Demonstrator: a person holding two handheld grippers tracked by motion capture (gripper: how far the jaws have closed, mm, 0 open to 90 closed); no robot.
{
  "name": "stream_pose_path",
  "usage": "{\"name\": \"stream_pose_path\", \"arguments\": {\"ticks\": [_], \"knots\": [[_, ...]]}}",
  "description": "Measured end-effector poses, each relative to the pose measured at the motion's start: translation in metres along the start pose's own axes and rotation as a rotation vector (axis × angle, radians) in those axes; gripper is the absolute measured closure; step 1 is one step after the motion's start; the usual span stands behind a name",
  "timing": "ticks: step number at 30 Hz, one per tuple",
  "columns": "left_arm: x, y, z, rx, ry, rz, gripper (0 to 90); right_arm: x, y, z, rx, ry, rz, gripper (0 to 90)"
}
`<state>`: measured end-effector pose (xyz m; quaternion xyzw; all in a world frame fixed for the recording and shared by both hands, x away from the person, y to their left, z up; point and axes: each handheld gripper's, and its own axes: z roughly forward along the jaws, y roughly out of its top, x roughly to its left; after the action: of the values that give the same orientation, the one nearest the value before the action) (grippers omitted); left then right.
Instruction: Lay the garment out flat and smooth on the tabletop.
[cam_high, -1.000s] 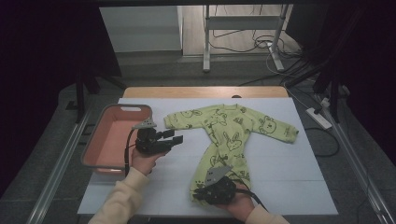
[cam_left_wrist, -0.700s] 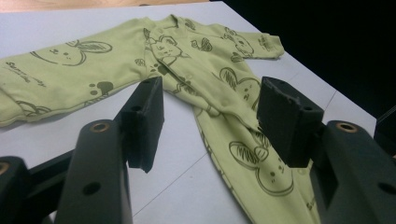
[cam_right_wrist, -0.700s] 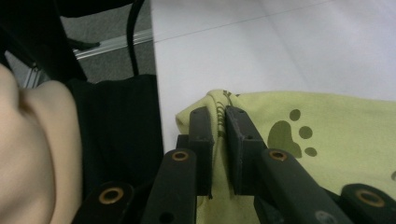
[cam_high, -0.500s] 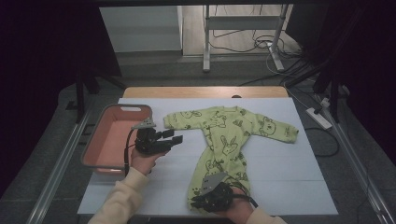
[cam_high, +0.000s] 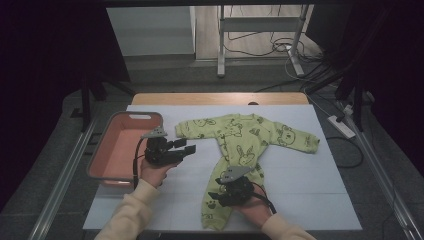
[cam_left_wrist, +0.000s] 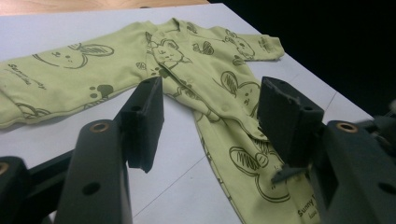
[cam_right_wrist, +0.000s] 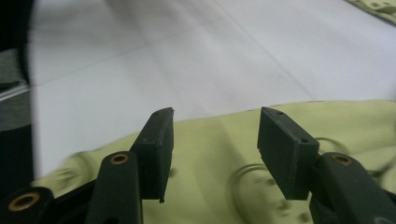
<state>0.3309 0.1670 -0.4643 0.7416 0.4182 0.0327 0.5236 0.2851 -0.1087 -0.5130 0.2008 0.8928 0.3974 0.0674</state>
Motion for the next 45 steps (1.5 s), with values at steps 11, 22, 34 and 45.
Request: {"name": "stream_pose_path", "arguments": {"ticks": [11, 22, 34, 45], "knots": [[0.0, 0.0, -0.001, -0.002, 0.003, 0.004, 41.4, -0.024, 0.009, 0.028, 0.043, -0.042, 0.042, 41.4], [0.001, 0.0, -0.002, -0.004, 0.003, 0.002, 41.4, -0.022, 0.01, 0.035, 0.051, -0.058, 0.041, 37.4], [0.002, 0.001, -0.003, -0.007, 0.003, 0.001, 41.4, -0.016, 0.01, 0.04, 0.076, -0.066, 0.025, 32.5], [0.002, 0.001, -0.005, -0.013, 0.002, 0.001, 41.3, -0.017, 0.01, 0.04, 0.09, -0.1, 0.058, 30.0]]}}
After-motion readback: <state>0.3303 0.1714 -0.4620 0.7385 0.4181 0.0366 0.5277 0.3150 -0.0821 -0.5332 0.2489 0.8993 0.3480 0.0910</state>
